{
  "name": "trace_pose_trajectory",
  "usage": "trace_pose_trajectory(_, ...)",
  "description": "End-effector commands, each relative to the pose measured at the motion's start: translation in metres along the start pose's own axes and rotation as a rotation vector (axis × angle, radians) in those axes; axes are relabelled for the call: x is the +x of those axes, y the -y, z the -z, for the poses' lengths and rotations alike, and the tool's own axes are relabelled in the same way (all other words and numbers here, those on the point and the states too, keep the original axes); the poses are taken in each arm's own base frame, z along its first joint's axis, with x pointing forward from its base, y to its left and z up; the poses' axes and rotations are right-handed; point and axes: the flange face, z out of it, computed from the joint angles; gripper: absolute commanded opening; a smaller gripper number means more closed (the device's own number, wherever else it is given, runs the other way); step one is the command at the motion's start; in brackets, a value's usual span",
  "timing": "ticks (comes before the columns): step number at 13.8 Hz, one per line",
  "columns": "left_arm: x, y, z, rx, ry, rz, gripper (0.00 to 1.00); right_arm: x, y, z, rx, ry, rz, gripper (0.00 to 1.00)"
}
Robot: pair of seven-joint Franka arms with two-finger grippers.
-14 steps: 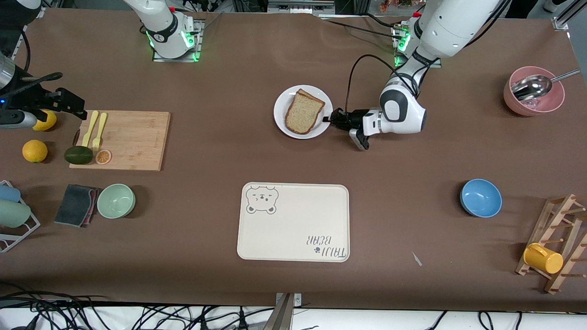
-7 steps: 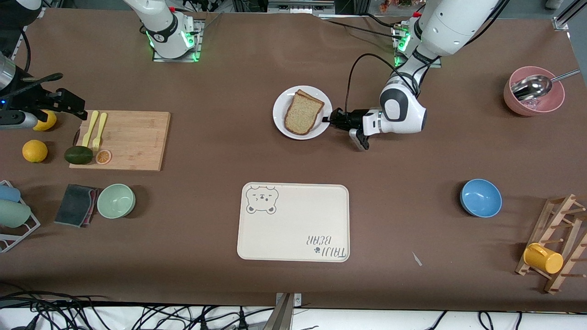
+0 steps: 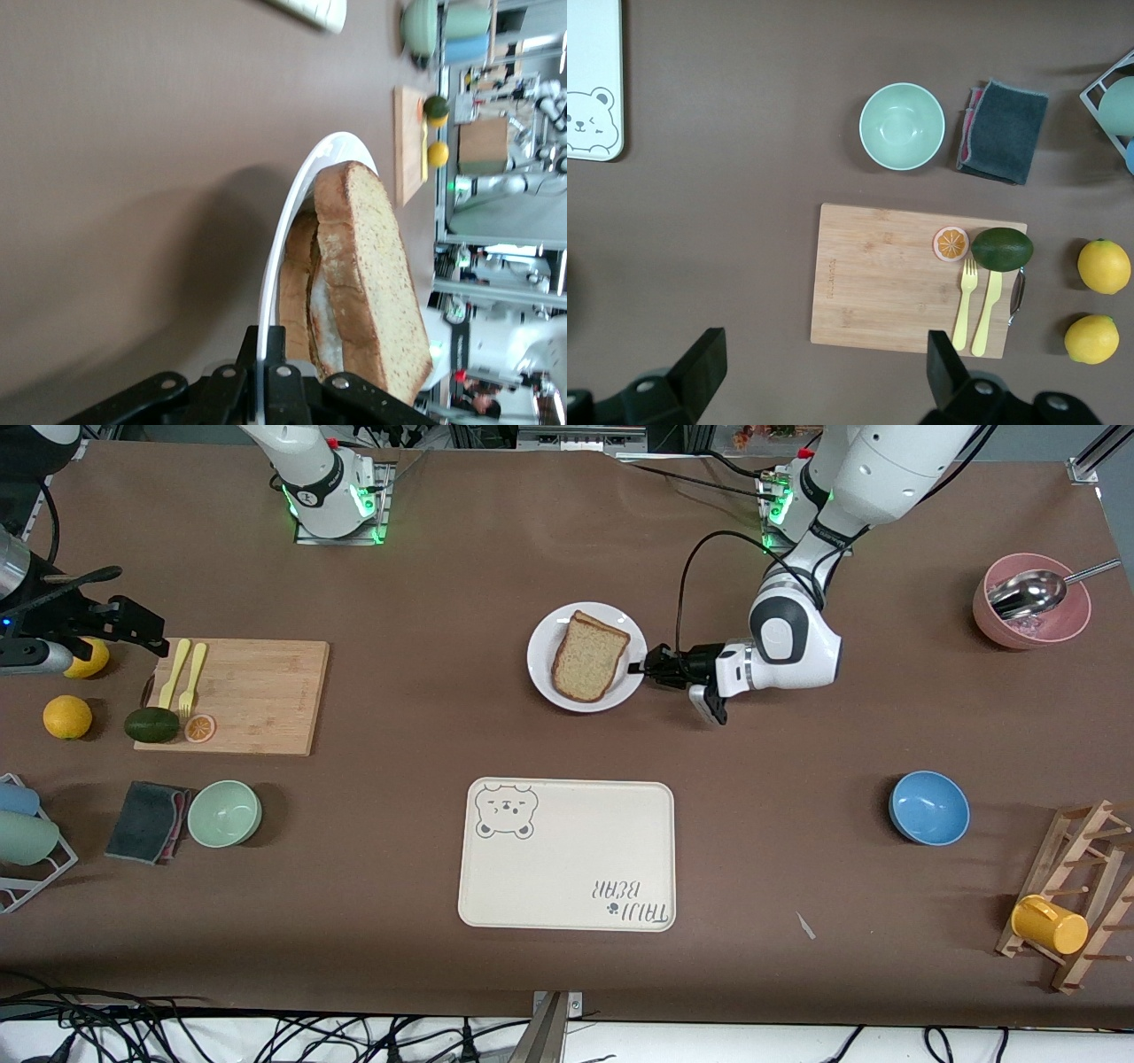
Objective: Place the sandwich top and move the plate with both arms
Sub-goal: 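Slide the plate with the left gripper onto the white bear tray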
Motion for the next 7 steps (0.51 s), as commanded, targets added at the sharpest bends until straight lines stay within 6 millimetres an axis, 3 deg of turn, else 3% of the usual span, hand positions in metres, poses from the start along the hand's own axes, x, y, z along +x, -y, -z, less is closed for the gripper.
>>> trace_pose_trajectory(1,0.039,-0.029,0.020,-0.052,-0.070,0.034,0.00,0.000,0.001,0.005,-0.002,0.005,-0.007,1.00)
trace_pose_trajectory(7,0.144,-0.048,0.061,-0.051,-0.136,0.128,0.00,0.000,0.001,0.005,-0.002,0.005,-0.007,1.00)
